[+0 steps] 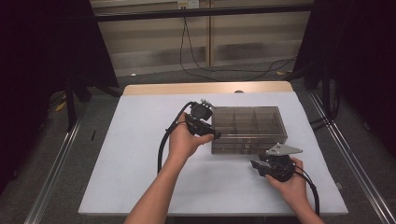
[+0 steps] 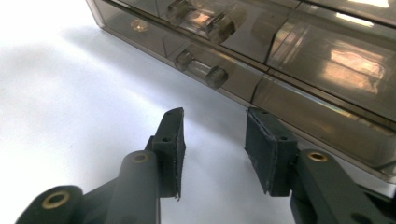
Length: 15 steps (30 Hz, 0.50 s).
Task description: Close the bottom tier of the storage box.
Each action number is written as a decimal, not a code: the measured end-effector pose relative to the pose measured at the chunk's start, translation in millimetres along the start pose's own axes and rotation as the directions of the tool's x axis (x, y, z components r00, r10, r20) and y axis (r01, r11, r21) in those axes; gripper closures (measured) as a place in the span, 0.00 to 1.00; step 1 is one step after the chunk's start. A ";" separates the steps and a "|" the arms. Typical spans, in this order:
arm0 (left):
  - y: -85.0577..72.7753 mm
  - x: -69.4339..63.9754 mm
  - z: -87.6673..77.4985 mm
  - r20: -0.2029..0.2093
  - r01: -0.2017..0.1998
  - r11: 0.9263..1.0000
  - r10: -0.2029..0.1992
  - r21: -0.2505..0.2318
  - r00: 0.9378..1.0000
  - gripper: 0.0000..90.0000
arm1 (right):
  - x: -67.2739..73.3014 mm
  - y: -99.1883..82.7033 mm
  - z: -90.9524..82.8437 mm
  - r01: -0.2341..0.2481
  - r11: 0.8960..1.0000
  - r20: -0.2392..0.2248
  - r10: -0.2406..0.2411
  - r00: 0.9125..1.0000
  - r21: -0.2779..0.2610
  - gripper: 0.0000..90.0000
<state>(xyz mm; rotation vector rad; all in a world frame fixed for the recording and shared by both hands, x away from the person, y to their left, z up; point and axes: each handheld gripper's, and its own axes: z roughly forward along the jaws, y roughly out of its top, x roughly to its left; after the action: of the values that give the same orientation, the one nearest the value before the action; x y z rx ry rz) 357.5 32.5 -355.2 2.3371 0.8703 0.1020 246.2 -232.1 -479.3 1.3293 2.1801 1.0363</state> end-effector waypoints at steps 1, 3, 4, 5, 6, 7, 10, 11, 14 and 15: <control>-1.2 0.7 -0.7 -0.001 0.000 1.000 0.000 -0.003 1.000 0.50 | 0.0 0.0 -0.7 0.002 1.000 -0.006 -0.002 1.000 -0.006 0.61; -3.6 2.6 -2.3 0.001 0.002 1.000 -0.002 -0.004 1.000 0.48 | 0.4 -0.1 -2.9 -0.005 1.000 -0.004 0.005 1.000 -0.011 0.59; -4.6 3.4 -2.7 -0.002 0.007 1.000 -0.007 -0.010 1.000 0.46 | -0.3 -0.2 -3.6 -0.003 1.000 -0.011 0.002 1.000 -0.013 0.58; -5.7 4.3 -3.6 0.000 0.011 1.000 -0.011 -0.011 1.000 0.44 | -0.6 -0.5 -4.2 -0.004 1.000 -0.015 0.004 1.000 -0.009 0.56; -6.7 5.8 -5.0 0.003 0.004 1.000 -0.004 -0.005 1.000 0.43 | -0.7 -0.7 -5.0 -0.007 1.000 -0.015 0.007 1.000 -0.006 0.55; -7.9 5.8 -5.4 0.002 0.010 1.000 -0.010 -0.011 1.000 0.43 | -1.0 -1.1 -5.6 -0.006 1.000 -0.018 0.005 1.000 -0.006 0.55; -11.3 8.4 -7.8 0.000 0.010 1.000 -0.010 -0.018 1.000 0.39 | -0.3 -2.1 -7.6 -0.002 1.000 -0.023 0.002 1.000 -0.002 0.52; -12.6 9.0 -8.5 -0.003 0.011 1.000 -0.011 -0.014 1.000 0.38 | 0.0 -2.3 -8.2 -0.001 1.000 -0.025 0.001 1.000 0.000 0.50; -16.9 12.4 -8.7 -0.003 0.010 1.000 -0.010 -0.014 1.000 0.35 | 0.9 -3.0 -9.1 -0.001 1.000 -0.026 0.001 1.000 0.004 0.47; -18.9 13.7 -8.9 -0.012 0.013 1.000 -0.013 -0.014 1.000 0.33 | 1.0 -3.1 -9.4 -0.004 1.000 -0.029 0.004 1.000 0.006 0.46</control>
<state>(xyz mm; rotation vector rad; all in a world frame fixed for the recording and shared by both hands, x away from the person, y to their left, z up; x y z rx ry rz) 355.1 56.6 -361.2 2.3200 0.8874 0.1167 237.8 -235.7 -475.5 1.3290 2.2041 1.0584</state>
